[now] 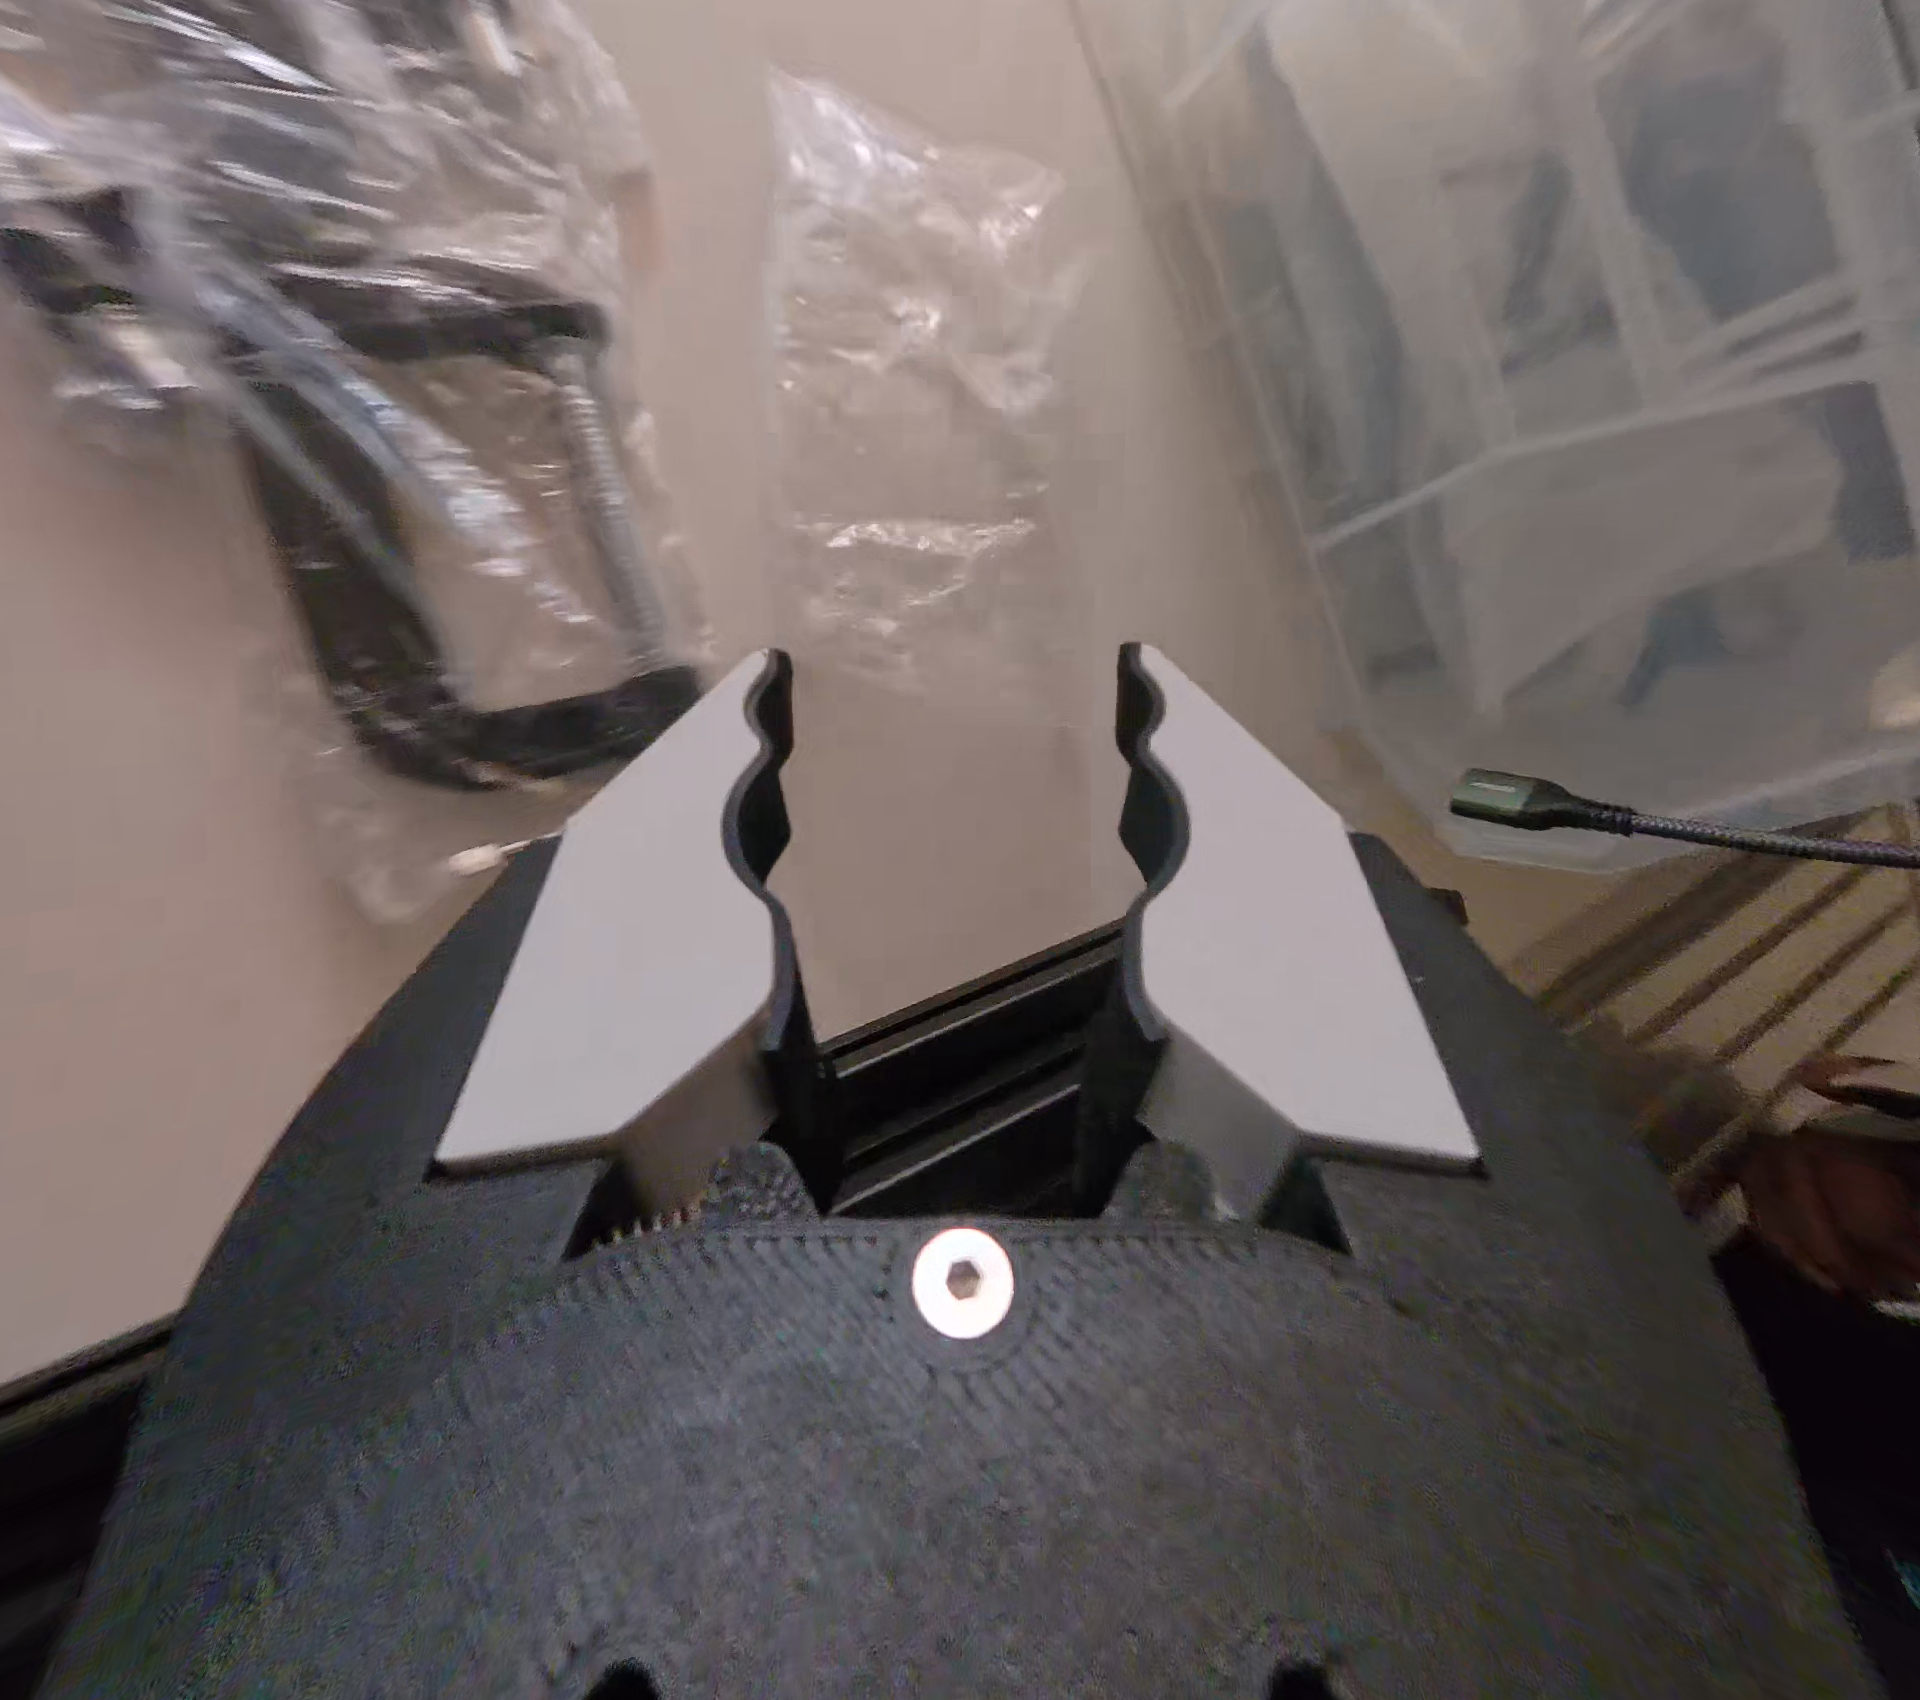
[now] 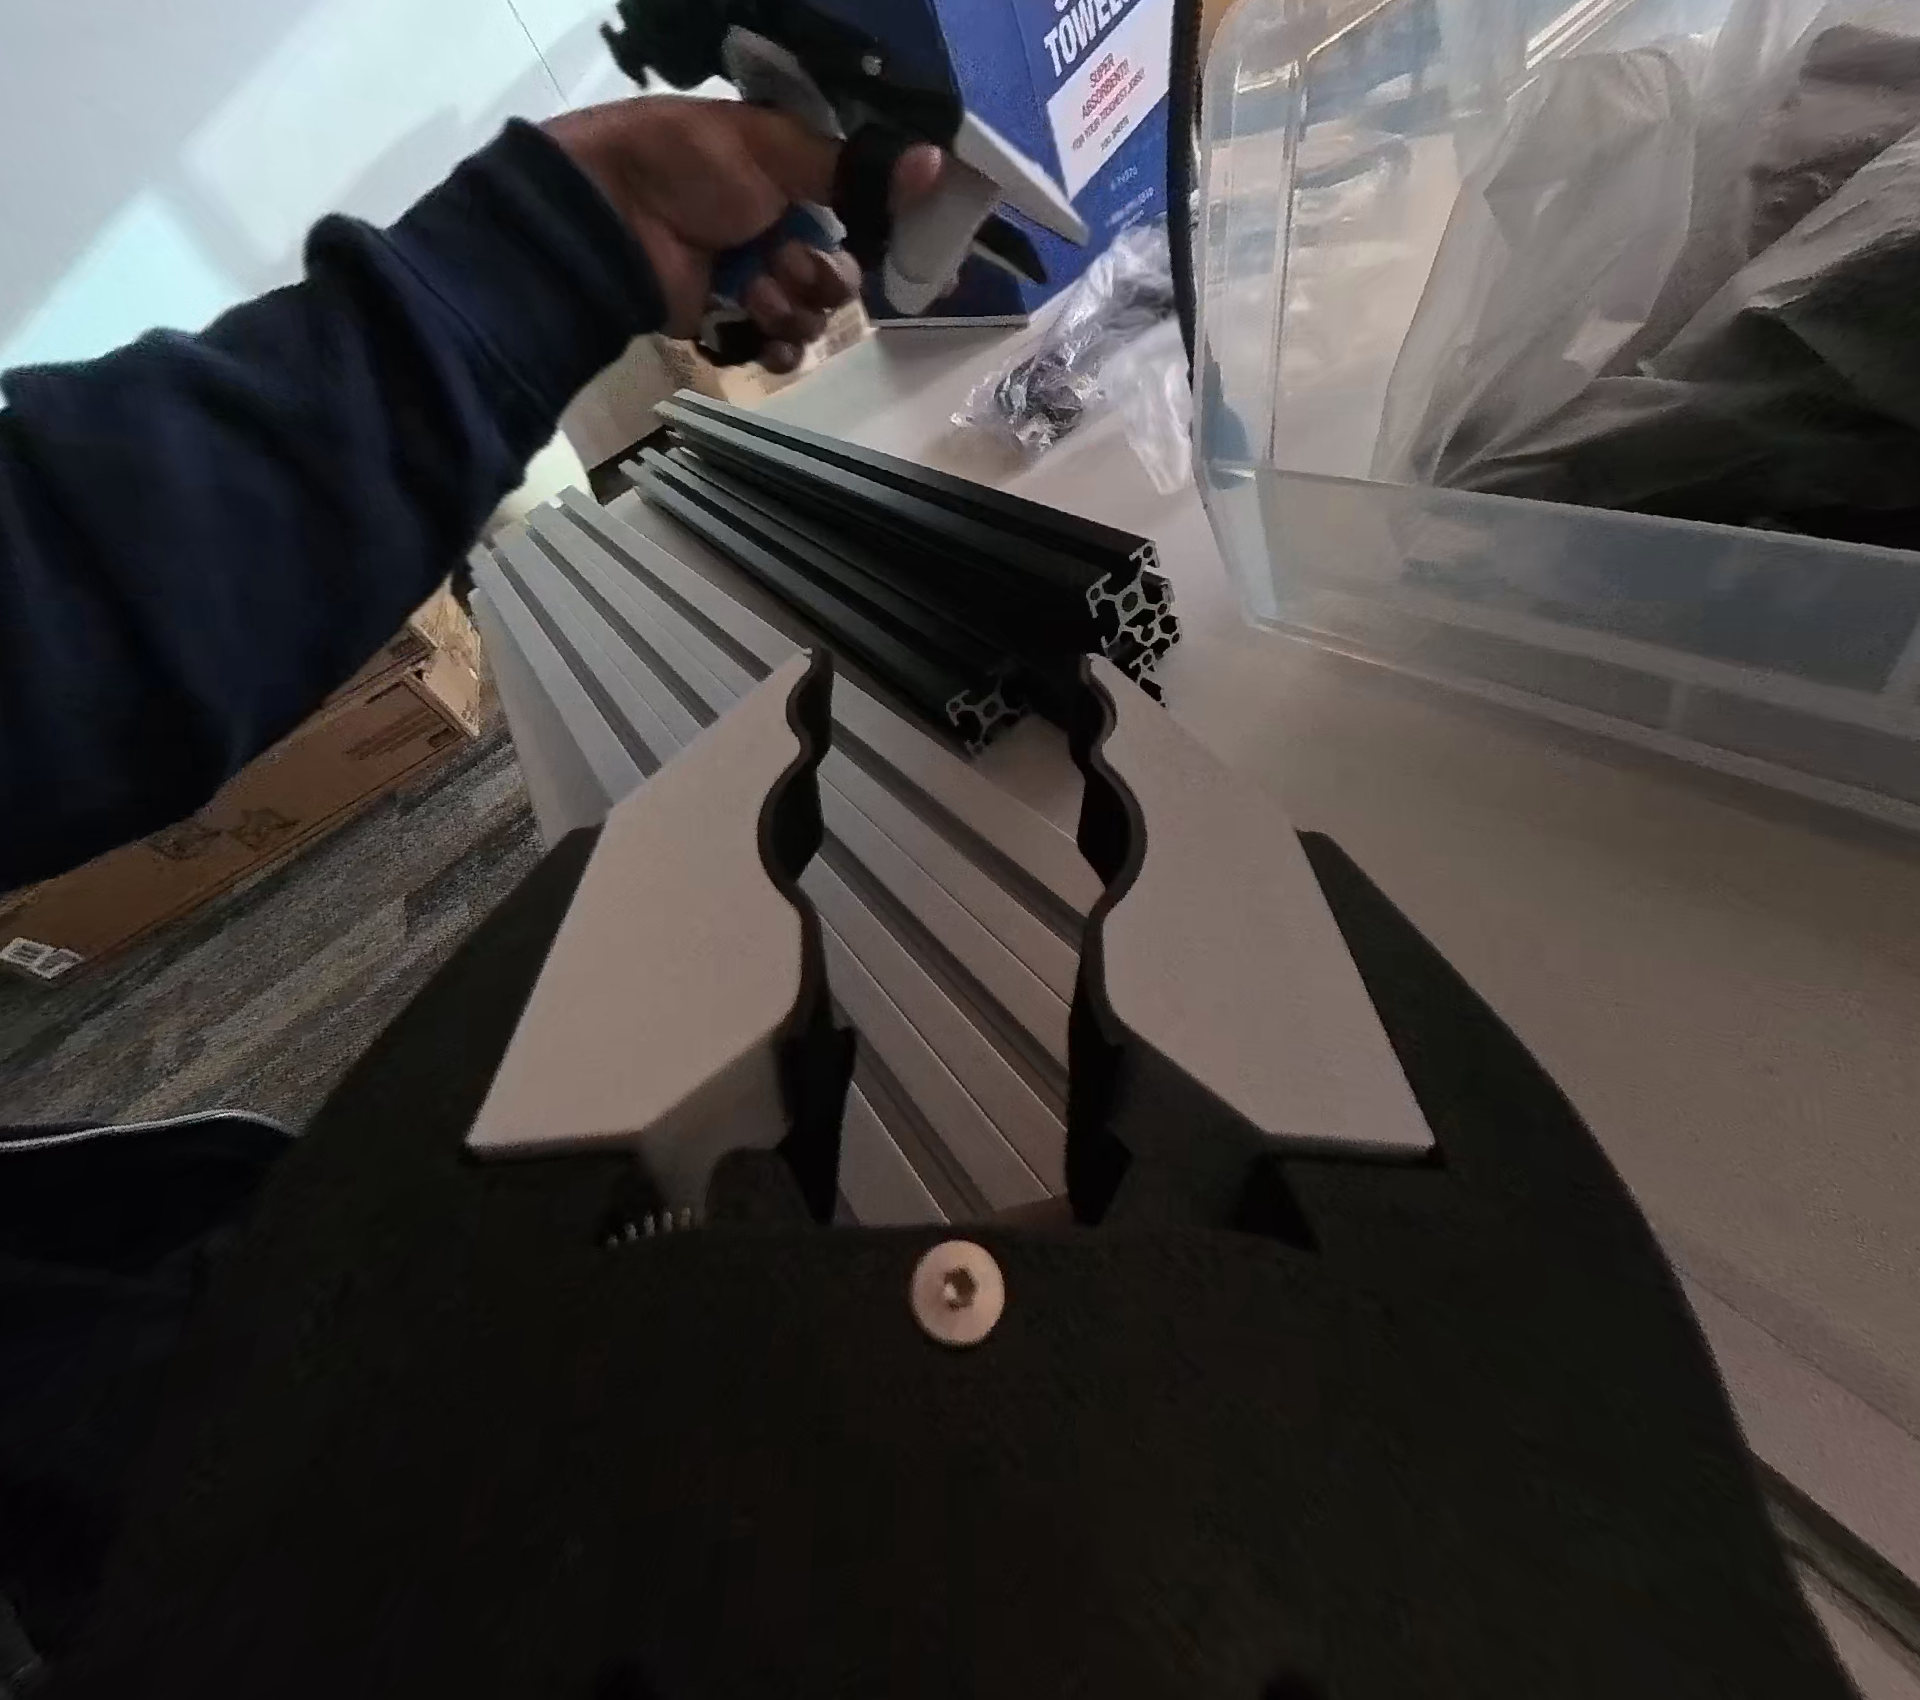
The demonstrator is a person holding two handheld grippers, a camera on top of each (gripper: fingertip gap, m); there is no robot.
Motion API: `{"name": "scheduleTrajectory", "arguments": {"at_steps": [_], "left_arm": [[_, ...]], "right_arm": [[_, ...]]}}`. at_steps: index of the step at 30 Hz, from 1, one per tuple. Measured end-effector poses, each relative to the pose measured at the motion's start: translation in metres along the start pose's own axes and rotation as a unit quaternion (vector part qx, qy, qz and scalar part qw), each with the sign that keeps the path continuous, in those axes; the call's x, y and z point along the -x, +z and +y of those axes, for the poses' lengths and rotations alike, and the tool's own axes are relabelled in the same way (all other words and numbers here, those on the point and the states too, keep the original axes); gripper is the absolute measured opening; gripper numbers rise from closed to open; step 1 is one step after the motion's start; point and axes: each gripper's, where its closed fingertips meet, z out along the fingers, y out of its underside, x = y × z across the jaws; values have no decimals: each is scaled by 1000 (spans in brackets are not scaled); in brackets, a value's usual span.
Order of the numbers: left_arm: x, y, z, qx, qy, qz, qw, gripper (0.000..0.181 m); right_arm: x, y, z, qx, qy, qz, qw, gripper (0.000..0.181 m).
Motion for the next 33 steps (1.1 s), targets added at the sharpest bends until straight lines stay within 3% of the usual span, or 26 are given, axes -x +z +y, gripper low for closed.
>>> {"name": "scheduleTrajectory", "arguments": {"at_steps": [4, 11, 17, 21, 26, 28, 33], "left_arm": [[51, -25, 2, -35, -43, -55, 997, 77], [136, -3, 24, 4, -85, -153, 985, 63], [151, 18, 8, 36, -78, -165, 983, 60], [158, 36, 12, 80, -73, -171, 979, 60], [145, 50, 7, 66, -83, -117, 988, 27], [145, 49, 7, 62, -72, -125, 988, 17], [135, 36, 3, 51, -59, -117, 990, 8]], "right_arm": [[-1, 0, 1, 0, 6, -2, 1000, 46], [-1, 2, 1, 2, 4, -2, 1000, 45], [-1, 3, 2, 4, 0, 1, 1000, 45], [-2, 3, 2, 4, 6, -1, 1000, 44], [-2, 3, 3, 4, 13, -5, 1000, 43], [-2, 4, 3, 5, 15, -7, 1000, 43], [-2, 3, 3, 3, 18, -10, 1000, 43]]}}
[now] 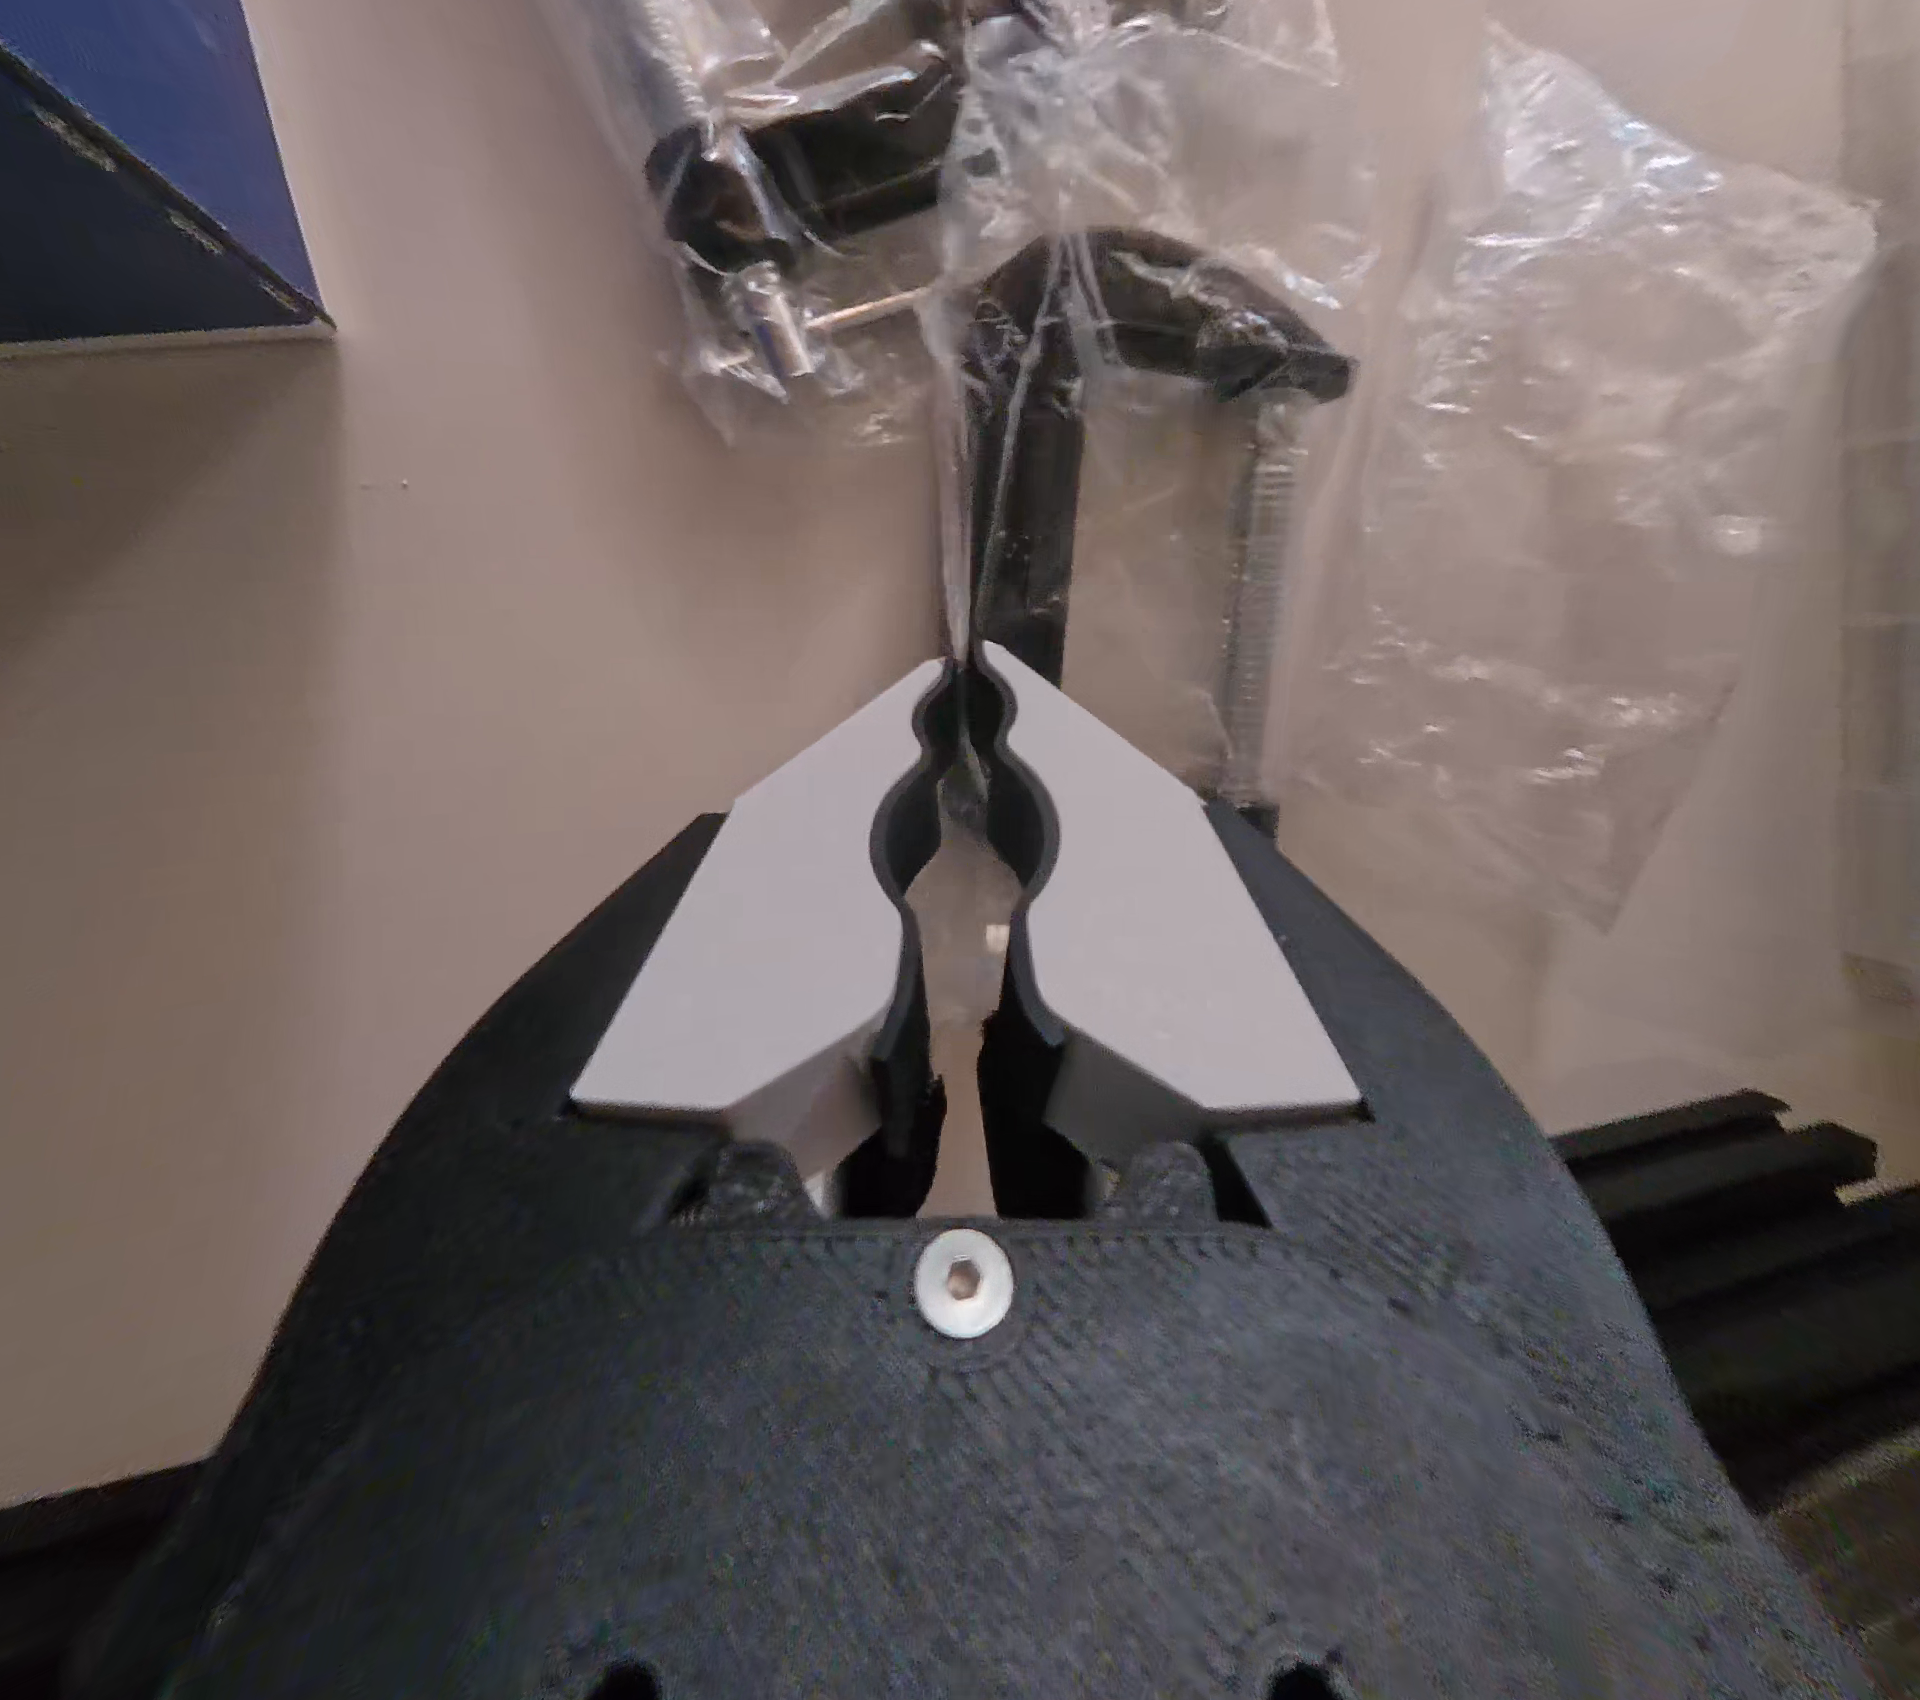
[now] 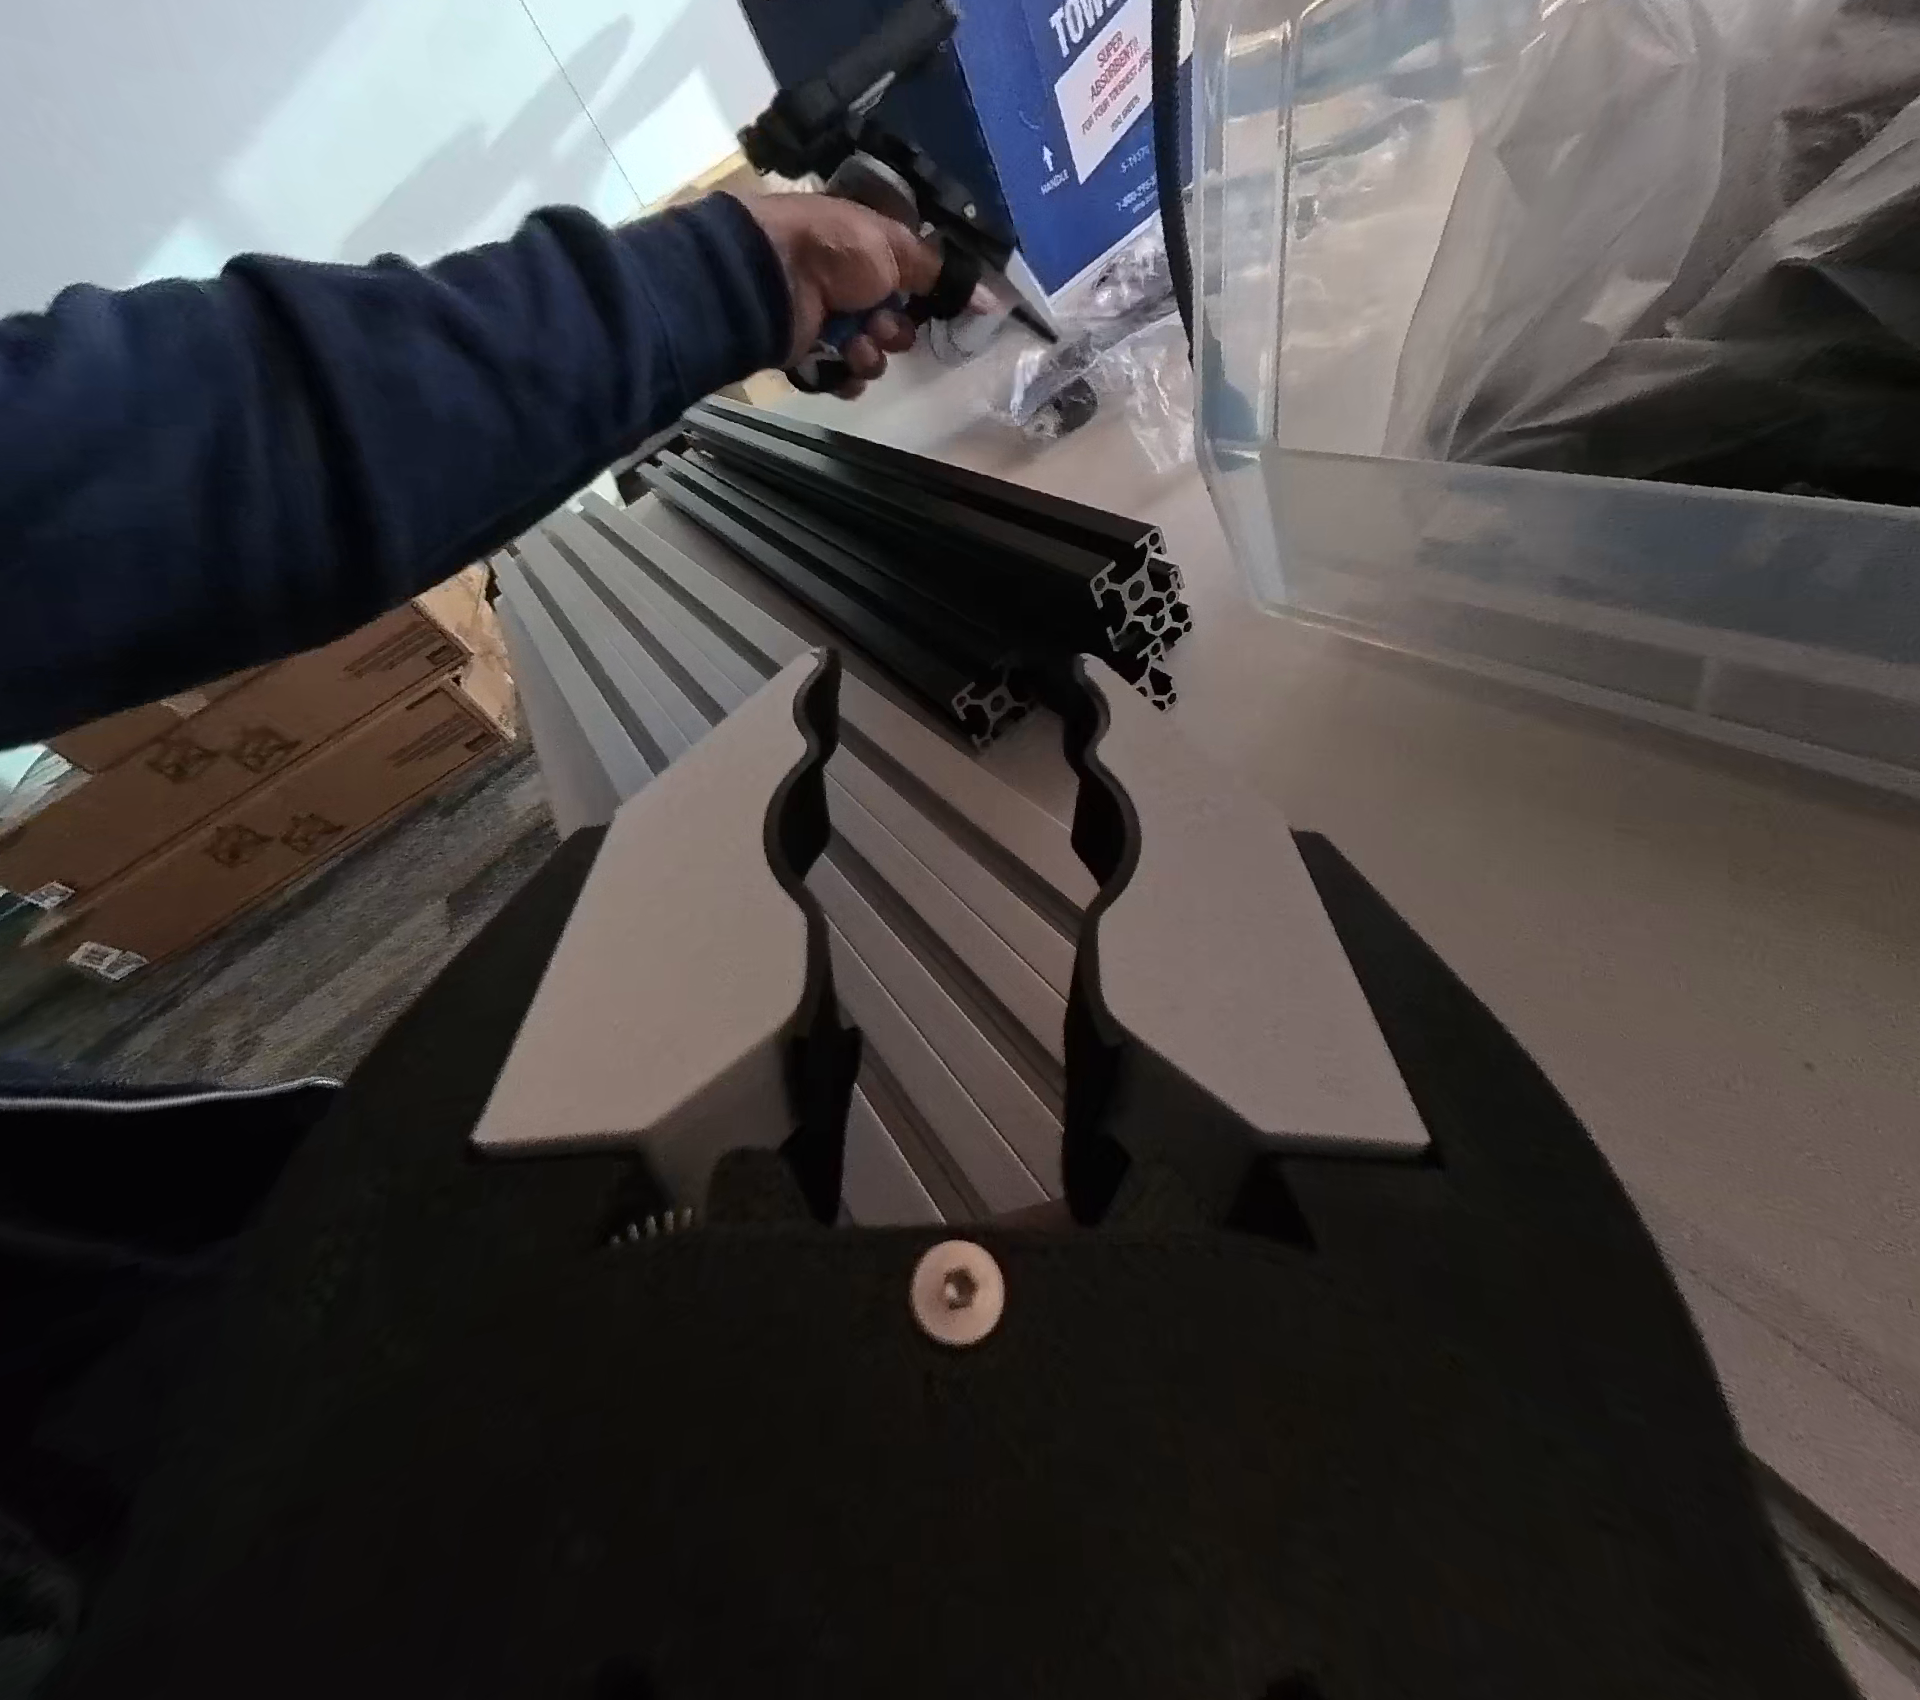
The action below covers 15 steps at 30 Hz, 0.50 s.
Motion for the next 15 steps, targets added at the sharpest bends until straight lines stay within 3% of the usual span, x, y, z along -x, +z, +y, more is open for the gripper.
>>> {"name": "scheduleTrajectory", "arguments": {"at_steps": [7, 15], "left_arm": [[-11, -25, 5, -2, 26, 10, 1000, 8], [-50, -55, -1, -40, 23, 92, 995, 7]], "right_arm": [[2, 0, 1, 2, -8, 1, 1000, 43], [5, 0, 0, 7, -18, 2, 1000, 43]]}}
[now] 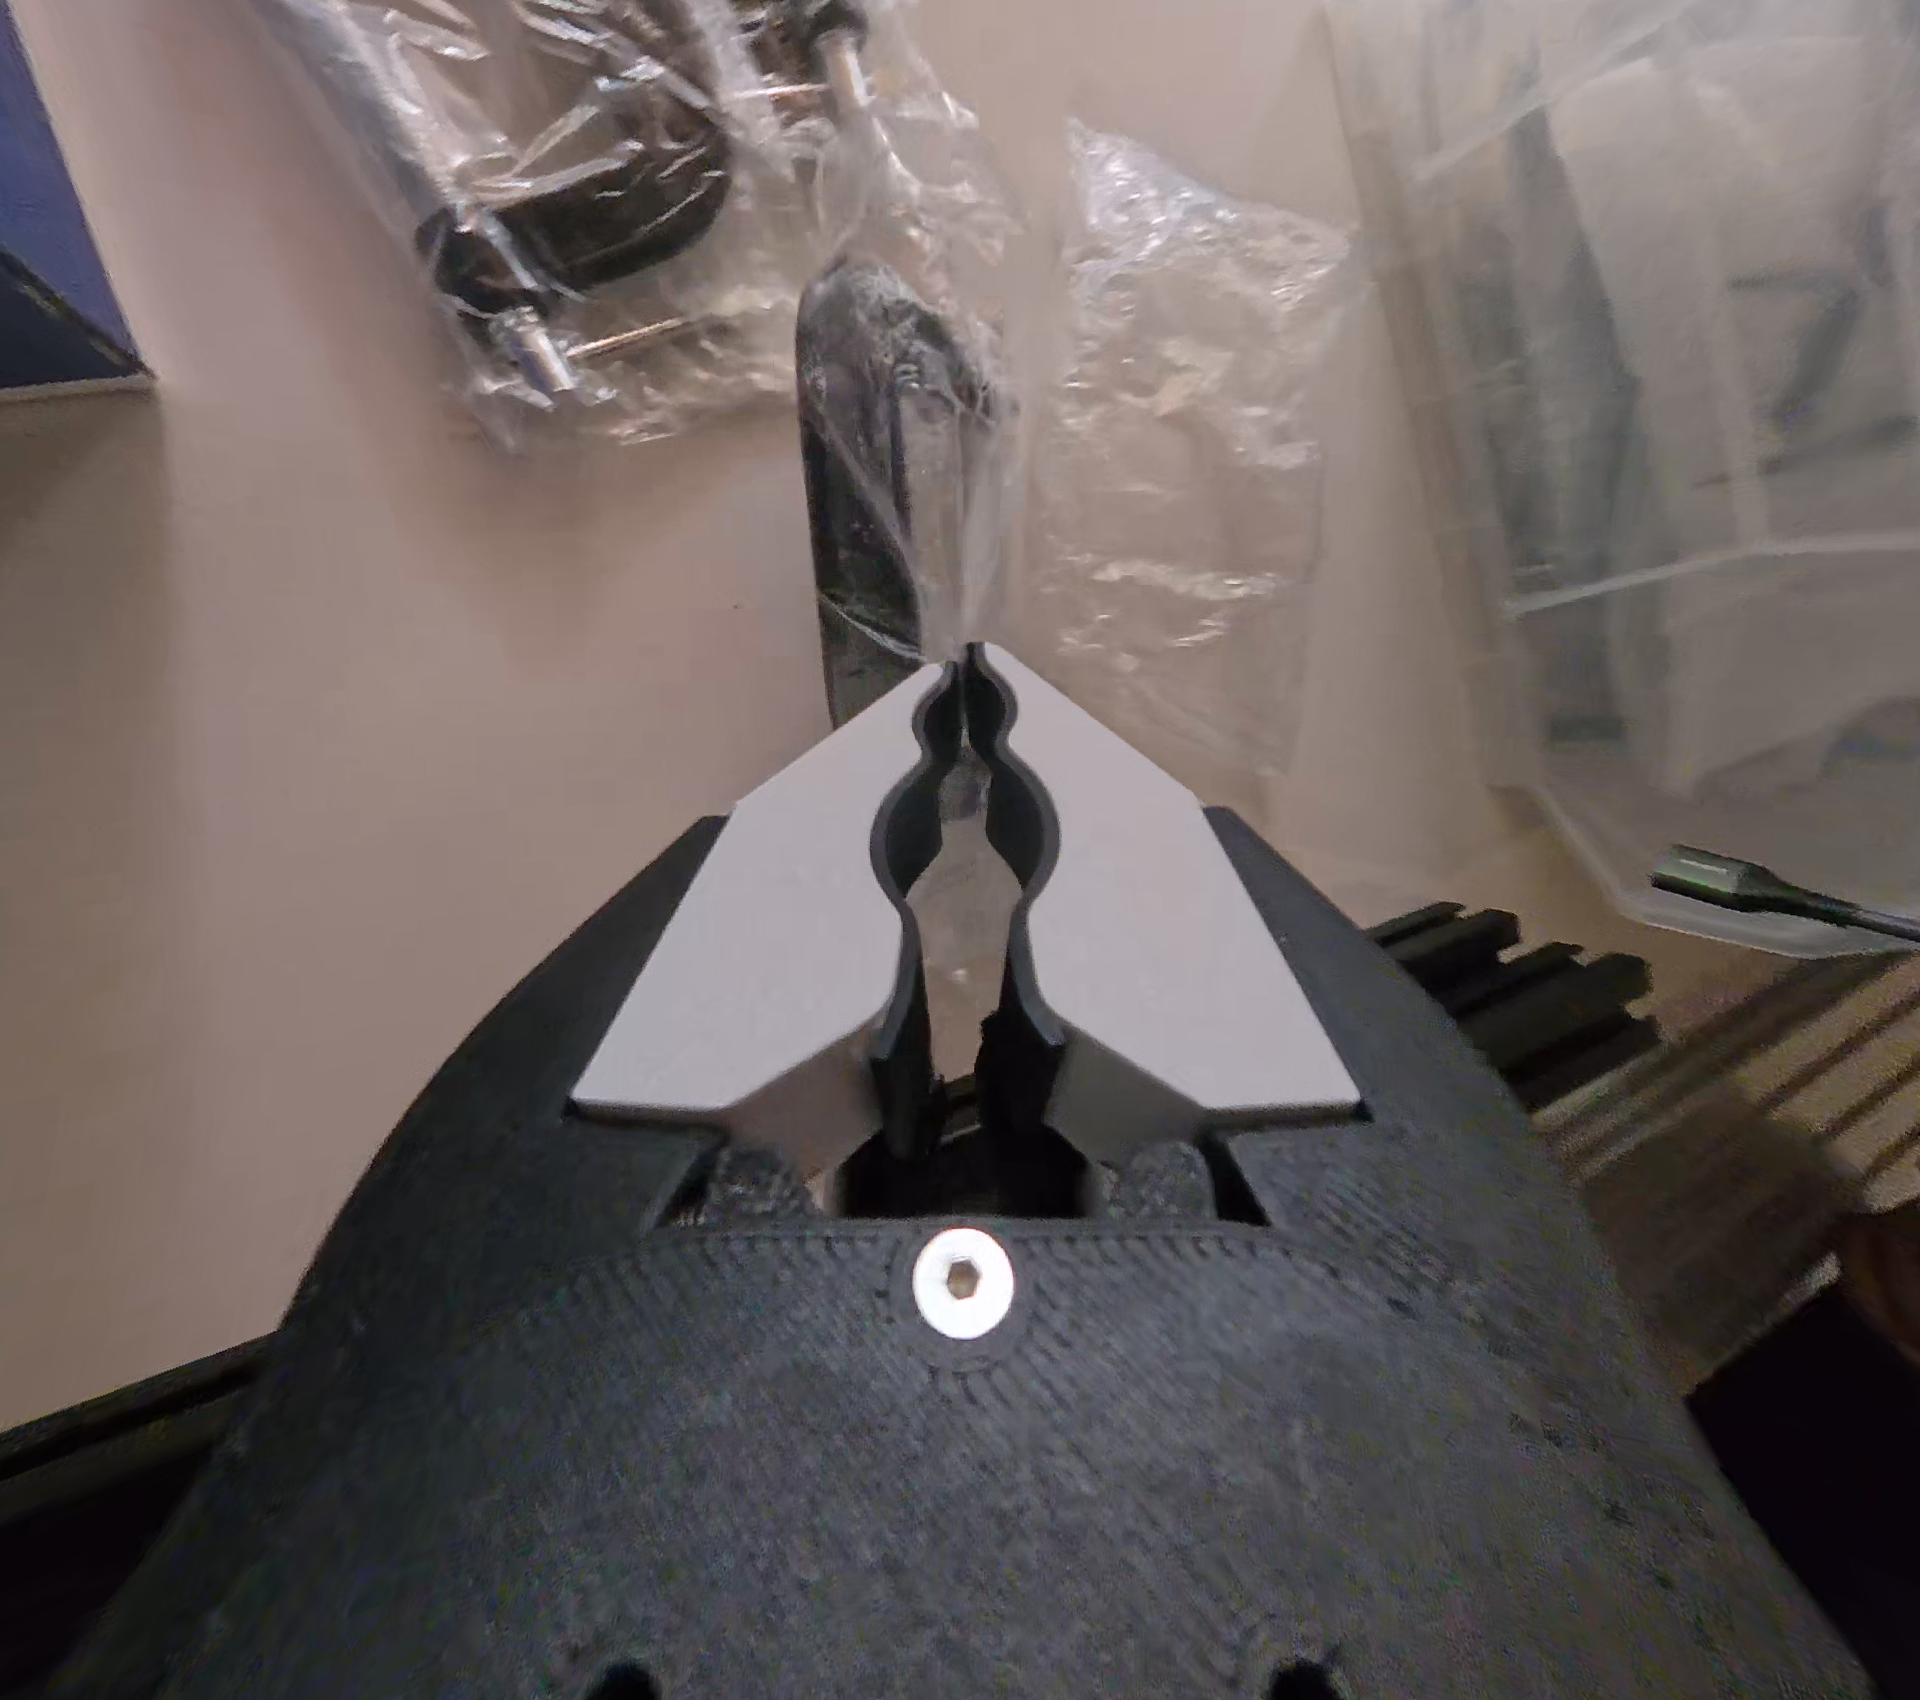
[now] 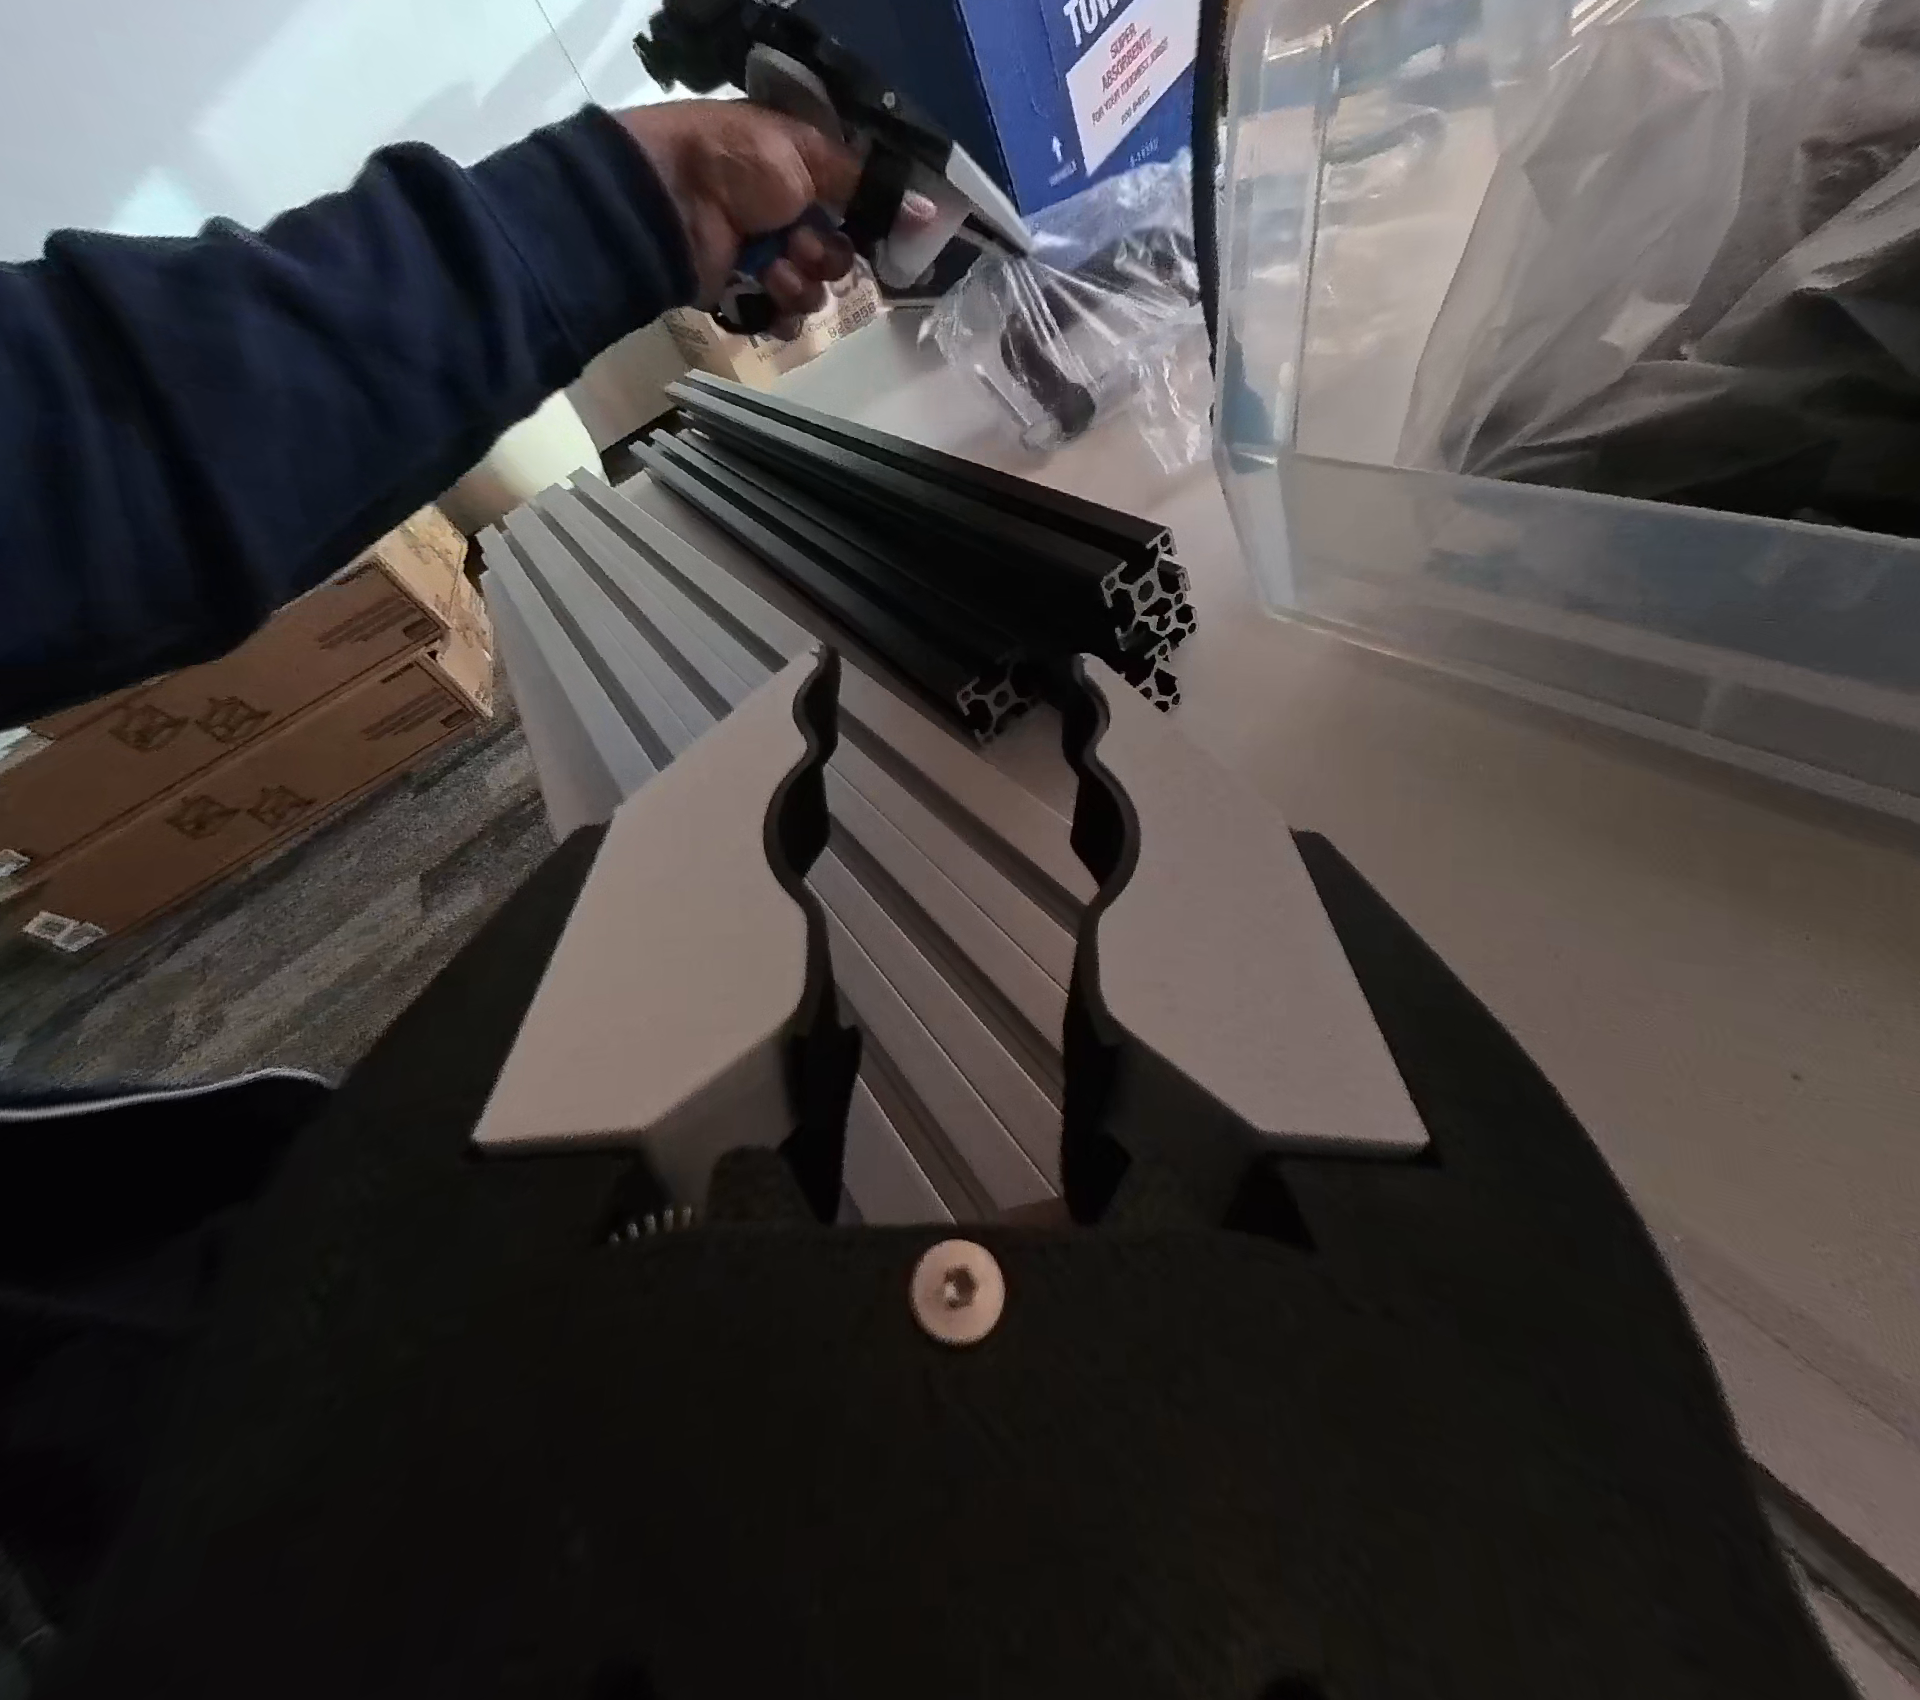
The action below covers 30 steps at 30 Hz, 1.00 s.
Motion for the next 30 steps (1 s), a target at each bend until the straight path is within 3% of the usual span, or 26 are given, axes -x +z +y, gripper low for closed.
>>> {"name": "scheduleTrajectory", "arguments": {"at_steps": [16, 24, 30], "left_arm": [[-50, -50, -4, -46, 9, 71, 996, 7], [-74, -76, 7, -73, 2, 103, 992, 7], [-112, -102, 12, -103, 10, 152, 983, 8]], "right_arm": [[31, 37, -26, 7, 2, -40, 999, 45], [42, 79, -25, 24, 123, -72, 990, 48], [50, 97, -25, 24, 176, -95, 980, 49]]}}
